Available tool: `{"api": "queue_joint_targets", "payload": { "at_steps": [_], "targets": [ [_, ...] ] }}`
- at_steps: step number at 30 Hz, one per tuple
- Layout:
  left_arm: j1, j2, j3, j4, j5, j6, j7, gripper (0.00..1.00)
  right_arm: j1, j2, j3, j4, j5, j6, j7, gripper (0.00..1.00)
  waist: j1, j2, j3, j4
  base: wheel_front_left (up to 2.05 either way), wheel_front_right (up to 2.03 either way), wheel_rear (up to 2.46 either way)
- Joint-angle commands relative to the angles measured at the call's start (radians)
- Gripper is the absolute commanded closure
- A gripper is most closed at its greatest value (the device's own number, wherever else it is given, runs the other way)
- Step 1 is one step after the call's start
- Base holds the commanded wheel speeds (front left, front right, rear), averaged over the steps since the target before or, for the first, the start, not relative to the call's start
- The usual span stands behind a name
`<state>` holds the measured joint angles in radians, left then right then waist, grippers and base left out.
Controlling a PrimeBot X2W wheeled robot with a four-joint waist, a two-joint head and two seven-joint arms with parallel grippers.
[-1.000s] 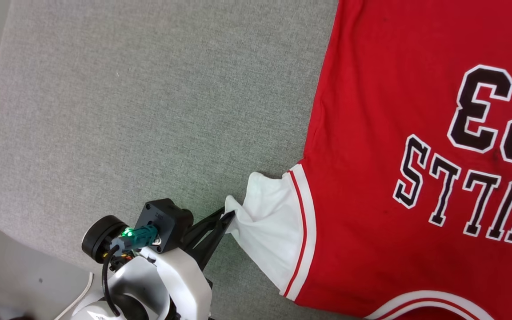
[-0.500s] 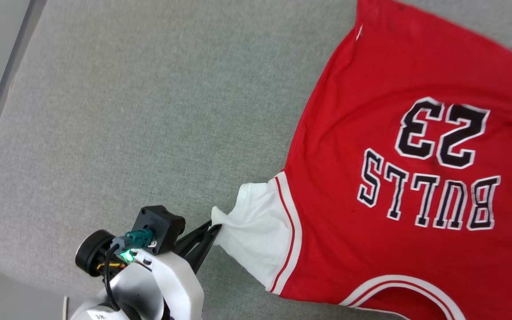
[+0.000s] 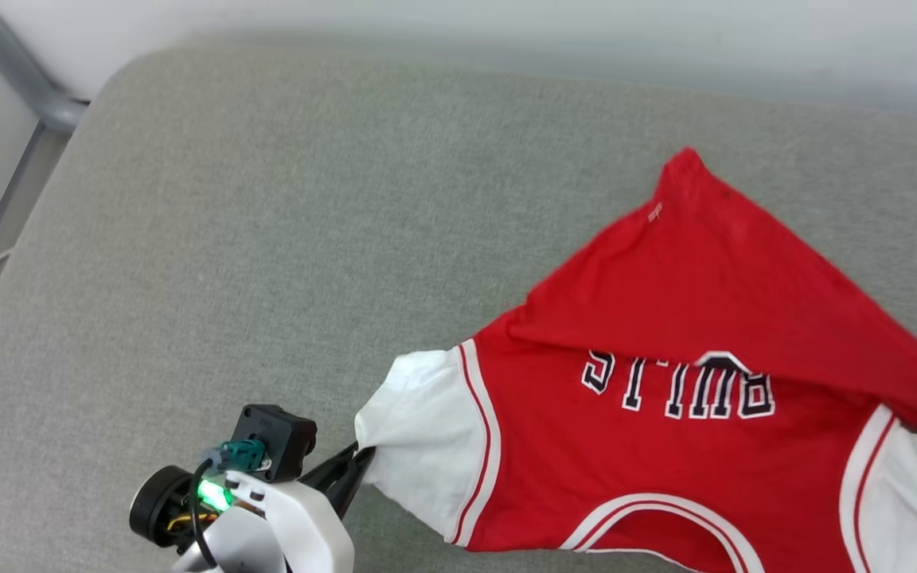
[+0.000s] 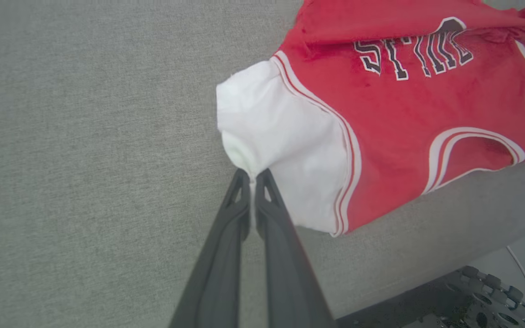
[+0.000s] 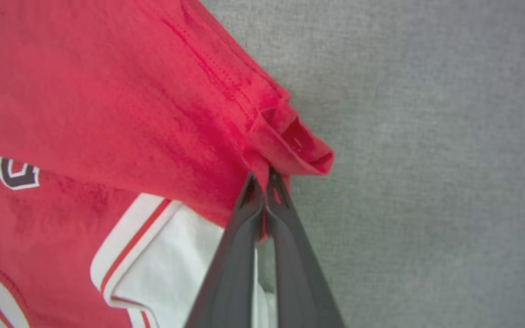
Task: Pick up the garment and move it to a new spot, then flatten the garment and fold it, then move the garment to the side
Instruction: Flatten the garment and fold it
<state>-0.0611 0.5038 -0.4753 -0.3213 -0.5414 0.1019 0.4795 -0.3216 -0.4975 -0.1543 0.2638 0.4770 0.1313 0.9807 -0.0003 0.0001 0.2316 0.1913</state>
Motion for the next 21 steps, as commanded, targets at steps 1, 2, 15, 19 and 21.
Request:
{"api": "queue_joint_targets", "payload": {
  "at_steps": [1,2,15,19,21],
  "targets": [
    [0.017,0.004,-0.001,0.002,-0.004,0.005,-0.001,1.0,0.037,0.004,-0.013,-0.011,0.009,-0.001,-0.004,1.0,0.0003,-0.0001,-0.033,-0.021,0.0,0.0,0.0],
    [0.02,0.005,-0.003,0.004,-0.005,0.006,0.0,1.0,0.064,0.01,-0.024,-0.025,0.014,-0.001,-0.008,1.0,0.0003,-0.0001,-0.043,-0.024,0.0,0.0,0.0],
    [0.048,-0.009,-0.02,0.023,-0.016,0.014,-0.011,1.0,0.327,0.12,-0.137,-0.15,0.023,-0.001,-0.011,1.0,0.0003,-0.0001,-0.109,-0.047,0.0,0.0,0.0],
    [0.046,-0.002,-0.023,0.02,-0.013,0.013,-0.006,1.0,0.348,0.133,-0.14,-0.147,0.012,-0.001,0.005,0.85,0.0003,-0.0001,-0.114,-0.051,0.0,0.0,0.0],
    [0.046,0.0,-0.024,0.017,-0.013,0.014,-0.003,1.0,0.344,0.137,-0.149,-0.157,0.016,-0.001,0.013,0.0,0.0003,-0.0001,-0.117,-0.051,0.0,0.0,0.0]
  ]
}}
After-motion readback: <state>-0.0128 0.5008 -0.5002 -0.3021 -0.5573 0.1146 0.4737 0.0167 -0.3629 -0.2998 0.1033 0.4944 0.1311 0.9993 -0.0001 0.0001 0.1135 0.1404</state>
